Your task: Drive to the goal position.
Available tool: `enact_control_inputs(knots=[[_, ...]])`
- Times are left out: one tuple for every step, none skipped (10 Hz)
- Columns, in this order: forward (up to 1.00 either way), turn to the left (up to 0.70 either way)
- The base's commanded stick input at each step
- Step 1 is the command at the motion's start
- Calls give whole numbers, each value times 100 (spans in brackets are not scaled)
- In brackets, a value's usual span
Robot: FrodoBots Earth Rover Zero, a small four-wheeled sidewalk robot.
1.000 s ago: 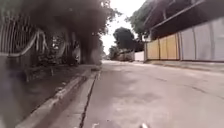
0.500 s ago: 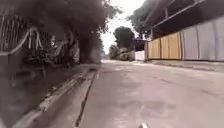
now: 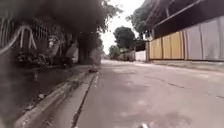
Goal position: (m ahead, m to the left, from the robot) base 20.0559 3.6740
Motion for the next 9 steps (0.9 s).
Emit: enact_control_inputs(knots=[[70,0],[70,0],[70,0],[70,0],[70,0],[70,0],[70,0],[70,0],[70,0]])
